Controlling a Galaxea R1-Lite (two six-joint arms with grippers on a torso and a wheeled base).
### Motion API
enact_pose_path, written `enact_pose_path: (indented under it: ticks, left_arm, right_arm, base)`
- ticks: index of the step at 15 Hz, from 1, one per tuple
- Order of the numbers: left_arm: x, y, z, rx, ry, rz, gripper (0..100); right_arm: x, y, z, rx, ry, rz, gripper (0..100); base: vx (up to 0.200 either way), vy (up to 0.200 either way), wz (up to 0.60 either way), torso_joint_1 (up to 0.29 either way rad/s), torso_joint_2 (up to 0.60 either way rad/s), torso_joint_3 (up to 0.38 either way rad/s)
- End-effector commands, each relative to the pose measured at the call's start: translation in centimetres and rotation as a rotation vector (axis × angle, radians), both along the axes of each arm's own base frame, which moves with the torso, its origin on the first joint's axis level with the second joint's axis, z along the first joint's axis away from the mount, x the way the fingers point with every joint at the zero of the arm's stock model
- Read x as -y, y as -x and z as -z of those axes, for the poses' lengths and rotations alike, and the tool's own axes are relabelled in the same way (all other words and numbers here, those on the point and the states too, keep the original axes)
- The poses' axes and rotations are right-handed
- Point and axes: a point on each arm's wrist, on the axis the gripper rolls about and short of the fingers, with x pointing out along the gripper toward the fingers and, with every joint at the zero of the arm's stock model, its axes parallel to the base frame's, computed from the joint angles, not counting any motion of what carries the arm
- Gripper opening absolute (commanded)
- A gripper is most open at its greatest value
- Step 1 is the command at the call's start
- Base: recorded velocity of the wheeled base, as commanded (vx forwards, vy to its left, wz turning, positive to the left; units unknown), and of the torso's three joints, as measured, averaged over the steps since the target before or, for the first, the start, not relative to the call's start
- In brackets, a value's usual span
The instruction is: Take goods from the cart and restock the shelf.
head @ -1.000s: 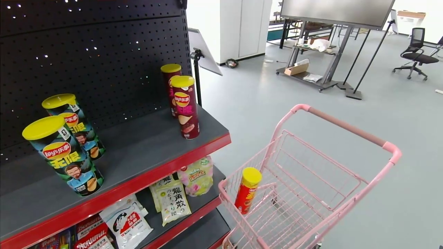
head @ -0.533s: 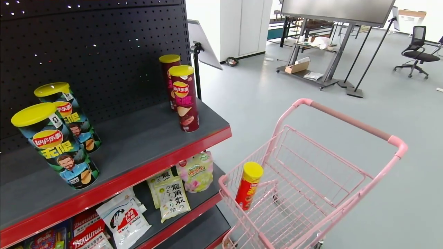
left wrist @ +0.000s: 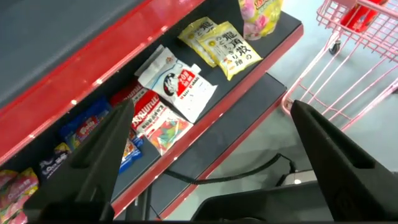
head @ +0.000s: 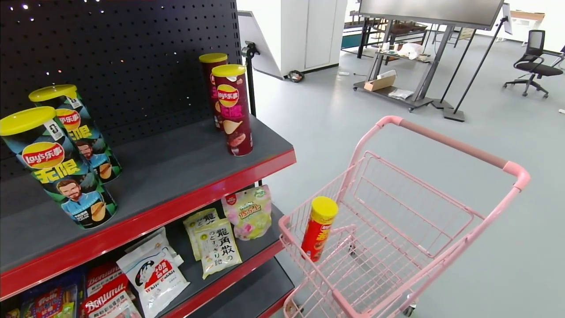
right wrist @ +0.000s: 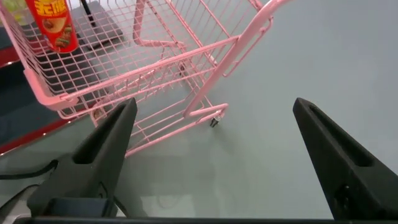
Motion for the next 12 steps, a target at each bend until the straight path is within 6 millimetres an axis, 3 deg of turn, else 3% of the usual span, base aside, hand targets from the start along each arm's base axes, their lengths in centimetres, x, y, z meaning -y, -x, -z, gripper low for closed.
enact_pose_path:
  ticks: [1,4,5,6,7,8,9,10,12]
  left_arm:
    - [0.0,0.0,0.0,-0.002,-0.001,-0.001,100]
    - [0.0,0.0,0.0,0.000,-0.001,-0.001,100]
    - [0.0,0.0,0.0,0.000,-0.001,-0.001,100]
    - [0.0,-0.1,-0.1,-0.005,-0.002,-0.001,100]
    - [0.0,-0.2,-0.1,-0.008,-0.004,0.000,100]
    - [0.0,-0.1,-0.2,-0.005,-0.003,-0.002,100]
    - [0.0,-0.1,-0.2,-0.002,-0.018,0.003,100]
    - [0.0,-0.1,-0.2,-0.002,-0.020,0.002,100]
    - [0.1,-0.3,-0.4,-0.005,-0.026,0.001,100]
  right_arm:
    - [0.0,0.0,0.2,-0.021,0.003,0.005,100]
    - [-0.2,-2.2,-0.7,-0.089,-0.003,0.000,100]
    - [-0.4,-5.1,-1.5,-0.075,-0.029,0.006,100]
    - [-1.0,-10.0,-1.8,-0.046,-0.064,-0.013,100]
    - [-1.7,-13.6,-1.3,-0.011,-0.096,-0.045,100]
    - [-2.2,-15.2,-1.0,0.013,-0.122,-0.069,100]
    - [-4.0,-17.7,0.3,-0.008,-0.219,-0.225,100]
    - [-4.2,-17.9,0.4,-0.012,-0.234,-0.243,100]
    - [-7.0,-20.2,2.7,-0.131,-0.280,-0.398,100]
  base:
    - [0.000,0.000,0.00,-0.095,0.25,0.144]
    - [0.000,0.000,0.00,-0.019,0.05,0.032]
    - [0.000,0.000,0.00,0.000,0.00,0.000]
    - [0.000,0.000,0.00,0.000,0.00,0.000]
    - [0.000,0.000,0.00,0.000,0.00,0.000]
    - [0.000,0.000,0.00,0.000,0.00,0.000]
    - [0.000,0.000,0.00,0.000,0.00,0.000]
    - [0.000,0.000,0.00,0.000,0.00,0.000]
    - [0.000,0.000,0.00,0.000,0.00,0.000]
